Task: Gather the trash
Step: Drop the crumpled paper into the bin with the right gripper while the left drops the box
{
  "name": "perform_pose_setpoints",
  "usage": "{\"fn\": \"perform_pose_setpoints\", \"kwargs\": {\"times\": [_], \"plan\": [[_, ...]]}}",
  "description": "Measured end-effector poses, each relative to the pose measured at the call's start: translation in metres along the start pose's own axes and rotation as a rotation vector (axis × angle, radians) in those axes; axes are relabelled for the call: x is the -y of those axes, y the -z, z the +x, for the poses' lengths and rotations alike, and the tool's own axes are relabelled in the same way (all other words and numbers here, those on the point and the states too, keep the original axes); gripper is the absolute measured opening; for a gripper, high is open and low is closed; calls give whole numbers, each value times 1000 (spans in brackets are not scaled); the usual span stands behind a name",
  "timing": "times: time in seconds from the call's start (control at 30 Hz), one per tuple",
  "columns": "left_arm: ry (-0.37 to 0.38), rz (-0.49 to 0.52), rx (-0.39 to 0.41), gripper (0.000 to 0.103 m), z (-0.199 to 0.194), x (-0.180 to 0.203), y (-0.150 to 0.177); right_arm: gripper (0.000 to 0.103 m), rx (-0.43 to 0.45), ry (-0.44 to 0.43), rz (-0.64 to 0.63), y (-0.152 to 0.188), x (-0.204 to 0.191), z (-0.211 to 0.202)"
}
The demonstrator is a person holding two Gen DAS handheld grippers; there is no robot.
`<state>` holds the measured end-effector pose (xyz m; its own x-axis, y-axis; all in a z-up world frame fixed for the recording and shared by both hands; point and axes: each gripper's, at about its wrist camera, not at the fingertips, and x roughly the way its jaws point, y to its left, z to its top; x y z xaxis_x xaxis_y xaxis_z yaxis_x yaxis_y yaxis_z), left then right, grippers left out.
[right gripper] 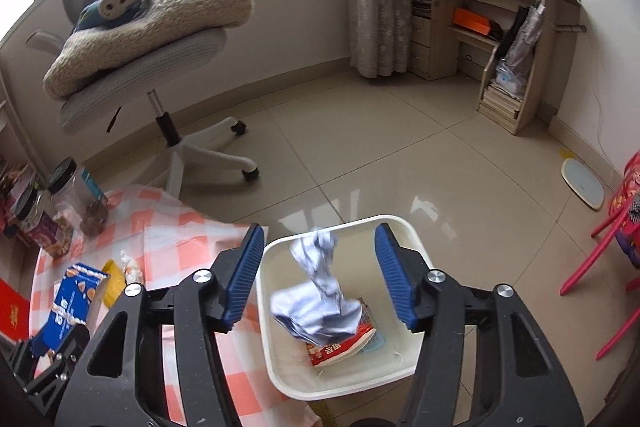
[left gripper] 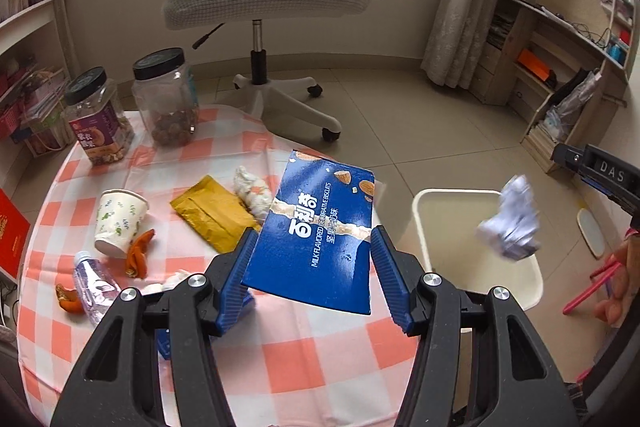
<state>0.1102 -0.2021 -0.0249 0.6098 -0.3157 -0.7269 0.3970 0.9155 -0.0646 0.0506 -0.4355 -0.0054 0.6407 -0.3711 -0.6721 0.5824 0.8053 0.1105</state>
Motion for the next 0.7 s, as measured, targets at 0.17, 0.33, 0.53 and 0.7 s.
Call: {"fn": "perform_pose_setpoints", "kwargs": {"times": [0.17,0.33,0.53,0.7], "plan": [[55,70,10,57,5,49,-3,77,34,44,88,-10,33,-6],[108,114,11,57,9,91,-3,88,57,77,157,-16,59,-10],[155,140,-7,57,17,124,-2,95,79,115,216,-19,80,-13],[245,124,-50,61,30,144,-6,96,85,138,278,-21,97,-14]]}}
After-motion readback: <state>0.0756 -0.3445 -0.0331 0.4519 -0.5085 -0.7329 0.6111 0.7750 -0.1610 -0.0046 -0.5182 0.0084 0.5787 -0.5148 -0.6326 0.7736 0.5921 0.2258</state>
